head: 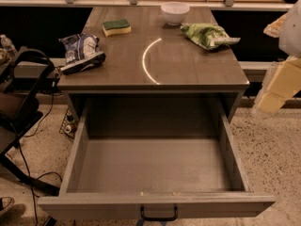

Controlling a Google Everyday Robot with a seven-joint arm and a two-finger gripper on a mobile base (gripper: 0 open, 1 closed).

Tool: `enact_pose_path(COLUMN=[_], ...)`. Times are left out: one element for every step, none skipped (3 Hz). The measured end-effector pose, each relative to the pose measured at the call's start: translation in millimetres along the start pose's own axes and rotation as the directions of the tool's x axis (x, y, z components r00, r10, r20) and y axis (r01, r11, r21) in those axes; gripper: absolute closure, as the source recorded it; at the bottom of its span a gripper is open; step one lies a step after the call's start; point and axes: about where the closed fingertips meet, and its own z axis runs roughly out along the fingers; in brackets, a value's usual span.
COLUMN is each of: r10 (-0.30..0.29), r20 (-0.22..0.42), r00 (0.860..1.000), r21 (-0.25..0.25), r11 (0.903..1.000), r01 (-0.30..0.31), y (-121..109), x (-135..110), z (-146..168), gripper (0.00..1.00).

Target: Move green jalapeno chip bag near blue chip bag

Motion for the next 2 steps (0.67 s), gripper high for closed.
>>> enact_pose_path(r10=[0.303, 0.453], r20=[0.141, 0.285], r00=[0.943, 0.845], r21=[0.078, 0.098], r11=[0.9458, 0.8629], r01=[-0.315, -0.496], y=[-33, -69], x=[26, 39], z=[11, 26], gripper=[0.0, 0.0])
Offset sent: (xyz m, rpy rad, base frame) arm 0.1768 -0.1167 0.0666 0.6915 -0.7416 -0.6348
